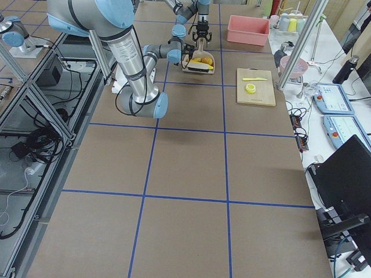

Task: Sweep and dump trash into bin
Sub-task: 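Push the corn and vegetables deeper into the dustpan with the brush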

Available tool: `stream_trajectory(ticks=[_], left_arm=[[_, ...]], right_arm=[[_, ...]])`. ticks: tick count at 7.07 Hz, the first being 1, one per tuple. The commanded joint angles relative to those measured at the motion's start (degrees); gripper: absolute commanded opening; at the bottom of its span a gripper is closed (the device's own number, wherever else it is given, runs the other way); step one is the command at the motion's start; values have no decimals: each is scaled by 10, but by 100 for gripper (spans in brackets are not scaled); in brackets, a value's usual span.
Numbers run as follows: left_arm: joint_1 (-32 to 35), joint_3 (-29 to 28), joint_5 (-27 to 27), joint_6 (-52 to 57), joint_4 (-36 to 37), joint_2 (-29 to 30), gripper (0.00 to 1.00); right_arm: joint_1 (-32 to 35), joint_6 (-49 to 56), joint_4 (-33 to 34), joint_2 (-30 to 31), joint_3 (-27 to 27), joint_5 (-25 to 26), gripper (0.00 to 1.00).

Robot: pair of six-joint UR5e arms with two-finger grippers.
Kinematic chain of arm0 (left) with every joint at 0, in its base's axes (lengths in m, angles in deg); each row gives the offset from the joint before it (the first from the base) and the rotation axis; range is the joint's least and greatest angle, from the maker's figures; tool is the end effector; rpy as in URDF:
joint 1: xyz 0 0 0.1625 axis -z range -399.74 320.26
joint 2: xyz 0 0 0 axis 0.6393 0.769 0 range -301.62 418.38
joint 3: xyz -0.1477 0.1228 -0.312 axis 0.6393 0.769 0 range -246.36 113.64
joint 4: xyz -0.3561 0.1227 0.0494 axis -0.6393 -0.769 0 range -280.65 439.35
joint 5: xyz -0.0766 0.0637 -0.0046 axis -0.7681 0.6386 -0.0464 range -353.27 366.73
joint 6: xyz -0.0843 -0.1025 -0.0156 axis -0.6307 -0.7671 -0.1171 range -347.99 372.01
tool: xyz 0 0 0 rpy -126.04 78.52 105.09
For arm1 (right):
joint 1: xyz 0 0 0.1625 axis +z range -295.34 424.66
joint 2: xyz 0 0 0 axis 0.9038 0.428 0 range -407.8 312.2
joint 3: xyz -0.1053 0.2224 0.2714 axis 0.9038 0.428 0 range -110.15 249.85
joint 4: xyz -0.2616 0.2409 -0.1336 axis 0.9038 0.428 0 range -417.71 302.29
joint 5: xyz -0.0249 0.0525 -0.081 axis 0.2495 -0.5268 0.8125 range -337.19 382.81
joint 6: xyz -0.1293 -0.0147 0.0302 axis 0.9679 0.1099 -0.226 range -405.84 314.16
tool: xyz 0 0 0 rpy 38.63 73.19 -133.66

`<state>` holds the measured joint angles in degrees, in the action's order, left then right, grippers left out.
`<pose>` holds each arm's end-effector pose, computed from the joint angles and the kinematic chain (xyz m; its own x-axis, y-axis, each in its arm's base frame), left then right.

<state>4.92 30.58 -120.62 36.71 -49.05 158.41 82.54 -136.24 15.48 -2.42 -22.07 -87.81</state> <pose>0.3532 -0.4224 0.3977 0.0160 0.9994 0.0308 -0.4523 -0.0203 0.8916 -0.6001 -0.2843 0.1320 0.4270 0.1446 0.8926 0.0093 0.9864 -0.1642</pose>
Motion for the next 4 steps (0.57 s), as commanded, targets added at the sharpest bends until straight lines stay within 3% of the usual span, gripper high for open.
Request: stream_trajectory(ticks=[1, 4], left_arm=[[3, 0, 0, -1, 0, -1, 74], [3, 0, 2, -5, 3, -2, 52]], right_arm=[[3, 6, 34, 8, -14, -10, 0], [28, 72, 171, 34, -98, -37, 0]])
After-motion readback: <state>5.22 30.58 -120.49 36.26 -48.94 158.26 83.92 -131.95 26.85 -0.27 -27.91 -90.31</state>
